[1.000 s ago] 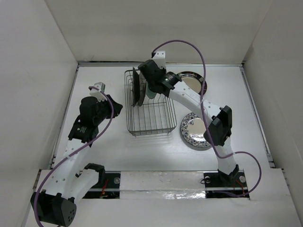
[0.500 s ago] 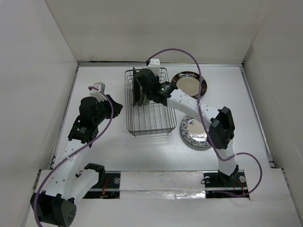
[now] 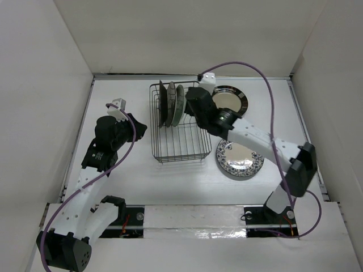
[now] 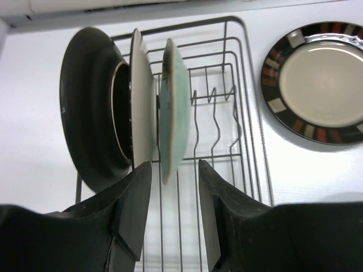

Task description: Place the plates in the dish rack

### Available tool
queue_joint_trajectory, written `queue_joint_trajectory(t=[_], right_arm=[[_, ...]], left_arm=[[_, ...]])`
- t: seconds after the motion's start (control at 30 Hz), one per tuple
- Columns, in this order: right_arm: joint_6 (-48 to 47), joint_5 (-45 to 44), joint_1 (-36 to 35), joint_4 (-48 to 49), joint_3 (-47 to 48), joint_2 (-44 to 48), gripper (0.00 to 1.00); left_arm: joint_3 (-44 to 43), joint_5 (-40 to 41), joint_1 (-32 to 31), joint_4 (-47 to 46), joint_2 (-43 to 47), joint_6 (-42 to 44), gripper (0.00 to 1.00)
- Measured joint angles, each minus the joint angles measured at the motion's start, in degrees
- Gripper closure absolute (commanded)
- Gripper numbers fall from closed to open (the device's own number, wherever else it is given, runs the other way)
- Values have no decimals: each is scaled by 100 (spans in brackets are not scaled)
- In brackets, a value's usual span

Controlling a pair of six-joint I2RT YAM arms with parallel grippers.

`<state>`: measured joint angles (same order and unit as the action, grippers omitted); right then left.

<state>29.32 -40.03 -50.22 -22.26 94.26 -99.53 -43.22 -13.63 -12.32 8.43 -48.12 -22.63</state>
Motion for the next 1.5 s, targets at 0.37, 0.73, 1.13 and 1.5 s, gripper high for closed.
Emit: queue_joint_trajectory(t=[0.37,0.73,1.13,1.5], right_arm=[[1143,-96,1362,855,-5628,5327,80],[2146,1945,4354,-35,-7291,6885,28],[1788,3438,4957,-11,-7287,5508,29],[1471,2944,5021,-424,-6494,4642,28]], left_arm=[[0,-229,0,-7,28,-39,100],[0,-361,0,-4,46,-42,100],[0,-264,-118,2,334,-37,100],[-87,-151,-796,44,664,-35,100]])
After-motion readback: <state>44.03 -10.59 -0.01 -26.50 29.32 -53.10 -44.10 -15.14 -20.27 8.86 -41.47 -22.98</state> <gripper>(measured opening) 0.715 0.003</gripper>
